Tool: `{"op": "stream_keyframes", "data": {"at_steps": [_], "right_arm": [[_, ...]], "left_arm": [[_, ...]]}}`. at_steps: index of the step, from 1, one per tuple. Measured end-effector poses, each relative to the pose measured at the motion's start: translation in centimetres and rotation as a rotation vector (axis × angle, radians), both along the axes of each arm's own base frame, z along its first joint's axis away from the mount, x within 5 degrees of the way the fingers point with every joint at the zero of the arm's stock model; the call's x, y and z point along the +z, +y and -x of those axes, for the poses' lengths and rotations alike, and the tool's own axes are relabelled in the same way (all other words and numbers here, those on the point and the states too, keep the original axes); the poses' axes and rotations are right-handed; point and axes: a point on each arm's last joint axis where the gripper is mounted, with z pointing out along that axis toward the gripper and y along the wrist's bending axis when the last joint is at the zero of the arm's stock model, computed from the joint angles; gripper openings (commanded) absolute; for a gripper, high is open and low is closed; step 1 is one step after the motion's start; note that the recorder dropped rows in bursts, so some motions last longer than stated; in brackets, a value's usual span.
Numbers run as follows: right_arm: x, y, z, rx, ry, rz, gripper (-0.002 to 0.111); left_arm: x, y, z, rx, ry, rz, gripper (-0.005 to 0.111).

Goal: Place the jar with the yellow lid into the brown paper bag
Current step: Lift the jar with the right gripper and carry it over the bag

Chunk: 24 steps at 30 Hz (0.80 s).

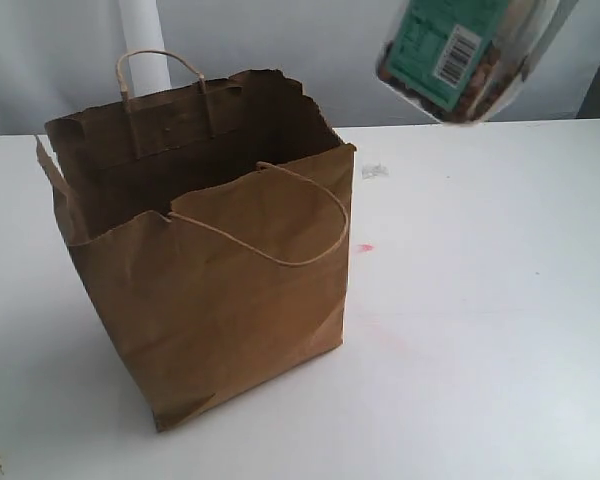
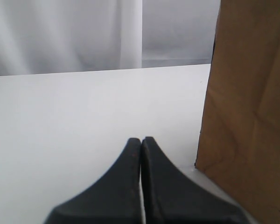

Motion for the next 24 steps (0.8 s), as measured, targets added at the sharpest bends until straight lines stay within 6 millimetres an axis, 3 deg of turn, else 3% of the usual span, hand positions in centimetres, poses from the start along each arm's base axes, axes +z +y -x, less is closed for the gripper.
{"op": "stream_keyframes", "data": {"at_steps": [7, 12, 15, 19, 24], "right_arm": [[3.7, 3.6, 0.9, 0.160, -0.133, -0.059, 0.000], [4.5, 7.5, 0.0, 0.280, -0.182, -0.089, 0.000], [3.7, 10.1, -1.3, 0.344, -0.177, -0.104, 0.000], [1.2, 13.3, -3.8, 0.394, -0.137, -0.110, 0.000], [-1.9, 15.7, -6.3, 0.414, -0.083, -0.098, 0.000]], "left_arm": [[0.0, 0.0, 0.0, 0.000, 0.000, 0.000, 0.001], [0.0, 0.0, 0.0, 0.000, 0.000, 0.000, 0.001], [0.0, 0.0, 0.0, 0.000, 0.000, 0.000, 0.001], [0.0, 0.0, 0.0, 0.000, 0.000, 0.000, 0.001], [0.0, 0.0, 0.0, 0.000, 0.000, 0.000, 0.001]]}}
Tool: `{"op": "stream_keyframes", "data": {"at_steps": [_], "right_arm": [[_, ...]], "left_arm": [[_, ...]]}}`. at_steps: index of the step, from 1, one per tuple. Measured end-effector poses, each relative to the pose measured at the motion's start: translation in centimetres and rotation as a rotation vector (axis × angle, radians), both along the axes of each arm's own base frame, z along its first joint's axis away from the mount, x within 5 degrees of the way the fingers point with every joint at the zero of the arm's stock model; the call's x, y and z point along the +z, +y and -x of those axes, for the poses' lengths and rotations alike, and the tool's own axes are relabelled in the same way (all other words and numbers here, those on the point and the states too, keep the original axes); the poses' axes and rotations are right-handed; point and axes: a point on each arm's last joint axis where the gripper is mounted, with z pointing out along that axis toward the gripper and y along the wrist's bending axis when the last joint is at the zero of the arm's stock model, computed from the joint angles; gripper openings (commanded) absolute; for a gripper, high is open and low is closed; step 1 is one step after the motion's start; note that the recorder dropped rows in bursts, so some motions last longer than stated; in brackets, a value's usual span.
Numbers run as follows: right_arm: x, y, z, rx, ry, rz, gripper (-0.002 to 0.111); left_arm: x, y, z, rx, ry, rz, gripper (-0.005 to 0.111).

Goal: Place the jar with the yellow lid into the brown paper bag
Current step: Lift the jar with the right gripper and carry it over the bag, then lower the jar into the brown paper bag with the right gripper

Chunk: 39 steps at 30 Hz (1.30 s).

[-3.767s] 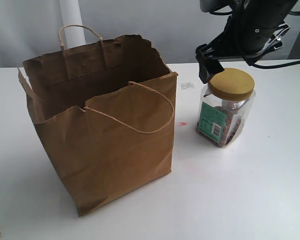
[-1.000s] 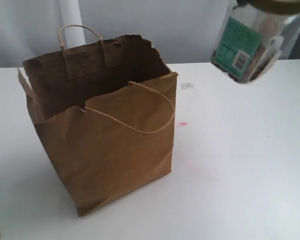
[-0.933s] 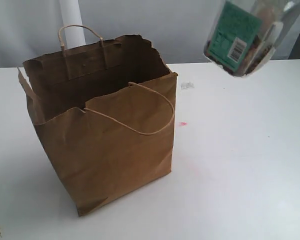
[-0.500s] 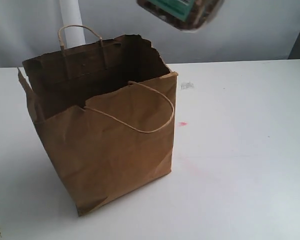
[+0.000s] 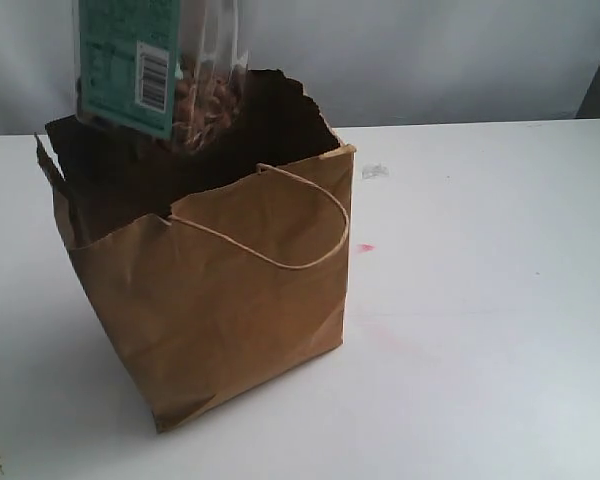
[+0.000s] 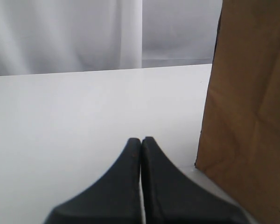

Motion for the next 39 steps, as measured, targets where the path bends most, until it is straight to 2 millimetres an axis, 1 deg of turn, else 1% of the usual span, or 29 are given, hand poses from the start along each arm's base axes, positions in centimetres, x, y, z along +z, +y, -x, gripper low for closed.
{"op": "stream_keyframes", "data": {"at_steps": [3, 8, 15, 21, 25, 29, 35, 38, 39], "right_arm": [[-1.5, 0.6, -1.1, 0.002, 0.030, 0.014, 0.000], [-3.8, 1.1, -2.6, -0.008, 0.080, 0.059, 0.000], [-6.8, 0.5, -4.2, -0.129, 0.171, 0.156, 0.000], [-9.3, 0.2, -4.3, -0.154, 0.239, 0.209, 0.000], [-10.8, 0.7, -4.0, -0.142, 0.268, 0.237, 0.000], [-11.6, 1.3, -3.6, -0.130, 0.288, 0.243, 0.000], [-12.4, 1.4, -3.5, -0.137, 0.310, 0.240, 0.000], [-13.1, 1.4, -3.4, -0.138, 0.329, 0.249, 0.000], [-13.7, 1.3, -3.3, -0.138, 0.343, 0.262, 0.000]], "left_arm": [[0.0, 0.0, 0.0, 0.000, 0.000, 0.000, 0.001], [0.0, 0.0, 0.0, 0.000, 0.000, 0.000, 0.001], [0.0, 0.0, 0.0, 0.000, 0.000, 0.000, 0.001], [0.0, 0.0, 0.0, 0.000, 0.000, 0.000, 0.001], [0.0, 0.0, 0.0, 0.000, 0.000, 0.000, 0.001], [0.0, 0.0, 0.0, 0.000, 0.000, 0.000, 0.001], [0.0, 0.0, 0.0, 0.000, 0.000, 0.000, 0.001], [0.0, 0.0, 0.0, 0.000, 0.000, 0.000, 0.001], [0.0, 0.0, 0.0, 0.000, 0.000, 0.000, 0.001]]}}
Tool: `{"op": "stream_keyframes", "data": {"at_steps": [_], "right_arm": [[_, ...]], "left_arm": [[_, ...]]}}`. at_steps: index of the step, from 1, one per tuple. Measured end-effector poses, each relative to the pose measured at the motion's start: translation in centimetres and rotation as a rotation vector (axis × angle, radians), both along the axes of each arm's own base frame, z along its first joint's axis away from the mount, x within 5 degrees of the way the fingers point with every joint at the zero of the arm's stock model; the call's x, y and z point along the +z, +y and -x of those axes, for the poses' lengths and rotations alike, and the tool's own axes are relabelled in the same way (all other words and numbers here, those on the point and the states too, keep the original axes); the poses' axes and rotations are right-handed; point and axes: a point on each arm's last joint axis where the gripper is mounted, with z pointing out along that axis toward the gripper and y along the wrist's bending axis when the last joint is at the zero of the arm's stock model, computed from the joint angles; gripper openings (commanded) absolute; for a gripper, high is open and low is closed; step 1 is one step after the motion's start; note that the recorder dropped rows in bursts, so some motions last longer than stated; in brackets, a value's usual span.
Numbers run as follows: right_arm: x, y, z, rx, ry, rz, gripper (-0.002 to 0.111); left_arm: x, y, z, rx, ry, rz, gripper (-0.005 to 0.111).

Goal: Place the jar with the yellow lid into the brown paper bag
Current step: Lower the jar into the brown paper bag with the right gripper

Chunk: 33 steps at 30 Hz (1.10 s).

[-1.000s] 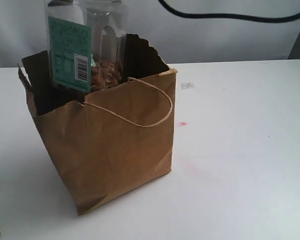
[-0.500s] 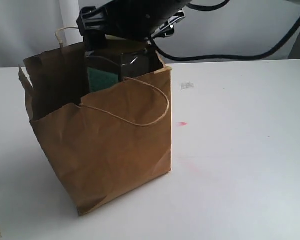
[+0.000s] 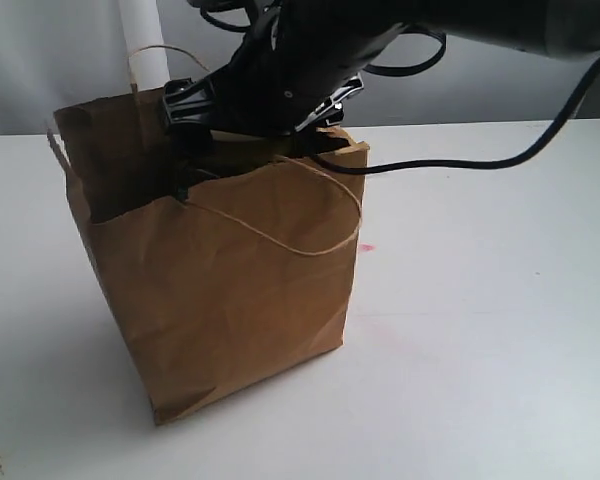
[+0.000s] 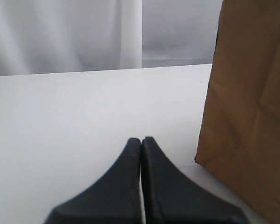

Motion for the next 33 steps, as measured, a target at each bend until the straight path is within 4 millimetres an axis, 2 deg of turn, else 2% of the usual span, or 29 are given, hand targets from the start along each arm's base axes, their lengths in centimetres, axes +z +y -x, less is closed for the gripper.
{"op": "stream_keyframes", "data": {"at_steps": [6, 14, 26, 29, 33], "right_arm": [[-2.2, 0.3, -0.8, 0.001, 0.039, 0.027, 0.000], [-7.2, 1.1, -2.5, -0.001, 0.108, 0.060, 0.000], [-7.7, 1.3, -2.9, -0.003, 0.094, 0.046, 0.000], [-7.7, 1.3, -2.9, 0.008, 0.091, 0.055, 0.012], [-7.7, 1.3, -2.9, 0.013, 0.094, 0.059, 0.045]], "left_arm": [[0.0, 0.0, 0.0, 0.000, 0.000, 0.000, 0.001], [0.0, 0.0, 0.0, 0.000, 0.000, 0.000, 0.001], [0.0, 0.0, 0.0, 0.000, 0.000, 0.000, 0.001], [0.0, 0.0, 0.0, 0.000, 0.000, 0.000, 0.001], [0.0, 0.0, 0.0, 0.000, 0.000, 0.000, 0.001]]}}
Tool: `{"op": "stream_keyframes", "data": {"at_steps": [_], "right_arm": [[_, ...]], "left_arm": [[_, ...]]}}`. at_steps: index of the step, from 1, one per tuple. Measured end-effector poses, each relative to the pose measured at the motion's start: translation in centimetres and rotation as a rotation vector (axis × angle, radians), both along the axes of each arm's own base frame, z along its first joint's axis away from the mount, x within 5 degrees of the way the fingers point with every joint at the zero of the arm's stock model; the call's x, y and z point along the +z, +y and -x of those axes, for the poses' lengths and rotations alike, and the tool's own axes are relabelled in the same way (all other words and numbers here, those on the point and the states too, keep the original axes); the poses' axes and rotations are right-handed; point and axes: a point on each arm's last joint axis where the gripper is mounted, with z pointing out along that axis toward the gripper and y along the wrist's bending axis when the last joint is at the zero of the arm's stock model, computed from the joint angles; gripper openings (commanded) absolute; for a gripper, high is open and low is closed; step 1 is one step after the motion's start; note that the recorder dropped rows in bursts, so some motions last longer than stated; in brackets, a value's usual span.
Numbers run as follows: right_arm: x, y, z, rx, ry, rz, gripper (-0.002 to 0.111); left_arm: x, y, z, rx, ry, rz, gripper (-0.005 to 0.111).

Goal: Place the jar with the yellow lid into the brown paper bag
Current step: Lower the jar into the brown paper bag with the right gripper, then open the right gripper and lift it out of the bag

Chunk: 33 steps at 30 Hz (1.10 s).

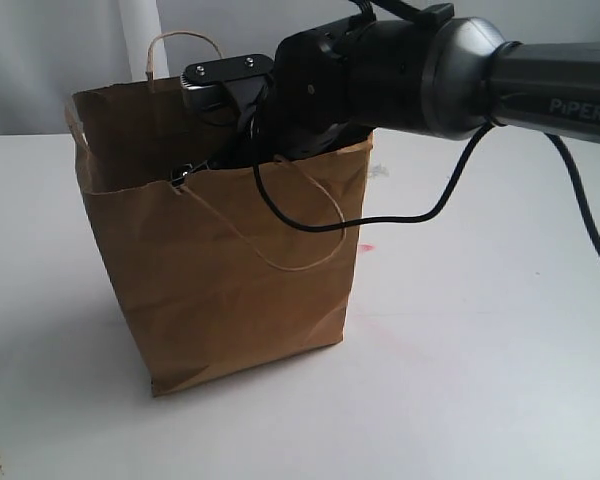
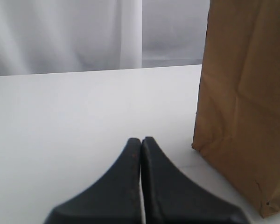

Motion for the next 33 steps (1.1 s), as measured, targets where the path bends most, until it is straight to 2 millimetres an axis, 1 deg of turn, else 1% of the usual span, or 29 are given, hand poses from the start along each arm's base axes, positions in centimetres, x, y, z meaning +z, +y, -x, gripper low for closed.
{"op": "stream_keyframes", "data": {"at_steps": [2, 3, 5, 7, 22, 24, 27, 33], "right_arm": [[0.00, 0.00, 0.00, 0.005, -0.002, 0.003, 0.064], [0.00, 0.01, 0.00, 0.009, -0.002, 0.004, 0.075], [0.00, 0.01, 0.00, 0.017, -0.005, 0.009, 0.085], [0.00, 0.01, 0.00, 0.022, -0.007, 0.012, 0.093], [-0.02, 0.05, 0.05, 0.021, 0.000, 0.007, 0.094], [-0.02, 0.05, 0.05, 0.021, 0.000, 0.007, 0.096], [0.06, 0.11, -0.03, 0.020, -0.011, -0.002, 0.105], [0.10, 0.16, -0.07, 0.024, -0.018, -0.006, 0.105]], "left_arm": [[0.00, 0.00, 0.00, 0.000, 0.000, 0.000, 0.001], [0.00, 0.00, 0.00, 0.000, 0.000, 0.000, 0.001], [0.00, 0.00, 0.00, 0.000, 0.000, 0.000, 0.001], [0.00, 0.00, 0.00, 0.000, 0.000, 0.000, 0.001], [0.00, 0.00, 0.00, 0.000, 0.000, 0.000, 0.001], [0.00, 0.00, 0.00, 0.000, 0.000, 0.000, 0.001], [0.00, 0.00, 0.00, 0.000, 0.000, 0.000, 0.001], [0.00, 0.00, 0.00, 0.000, 0.000, 0.000, 0.001]]}}
